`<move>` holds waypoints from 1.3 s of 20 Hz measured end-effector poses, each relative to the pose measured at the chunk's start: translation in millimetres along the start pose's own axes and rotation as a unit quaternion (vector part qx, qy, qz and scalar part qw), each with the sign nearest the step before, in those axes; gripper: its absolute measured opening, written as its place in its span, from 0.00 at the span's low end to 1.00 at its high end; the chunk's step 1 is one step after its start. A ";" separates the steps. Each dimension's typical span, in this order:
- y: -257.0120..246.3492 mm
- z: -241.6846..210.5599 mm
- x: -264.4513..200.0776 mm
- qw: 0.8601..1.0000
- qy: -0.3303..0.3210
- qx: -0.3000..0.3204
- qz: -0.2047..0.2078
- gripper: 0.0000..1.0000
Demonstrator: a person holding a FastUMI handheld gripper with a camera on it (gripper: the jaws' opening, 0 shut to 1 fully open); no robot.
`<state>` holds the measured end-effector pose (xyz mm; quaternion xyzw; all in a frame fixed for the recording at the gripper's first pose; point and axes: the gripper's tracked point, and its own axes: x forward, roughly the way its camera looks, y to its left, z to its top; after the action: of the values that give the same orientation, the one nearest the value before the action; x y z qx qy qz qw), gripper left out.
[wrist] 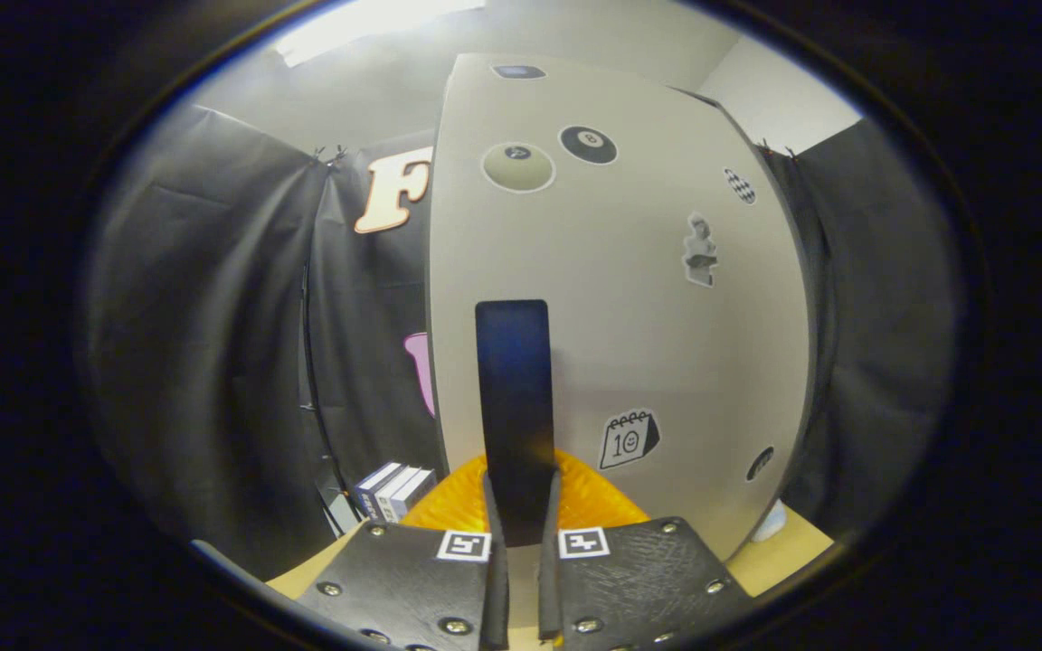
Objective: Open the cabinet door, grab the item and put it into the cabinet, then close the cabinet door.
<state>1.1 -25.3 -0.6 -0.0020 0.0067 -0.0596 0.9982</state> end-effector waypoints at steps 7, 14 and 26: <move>-14.3 7.4 -31.3 1.000 0.001 0.000 -0.020 0.13; -45.1 12.2 -65.0 0.998 0.004 -0.008 -0.058 0.13; -95.5 20.9 -106.8 0.992 0.005 -0.019 -0.127 0.12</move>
<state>-116.0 -107.3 22.2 -0.0218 0.0125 -0.1853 0.9824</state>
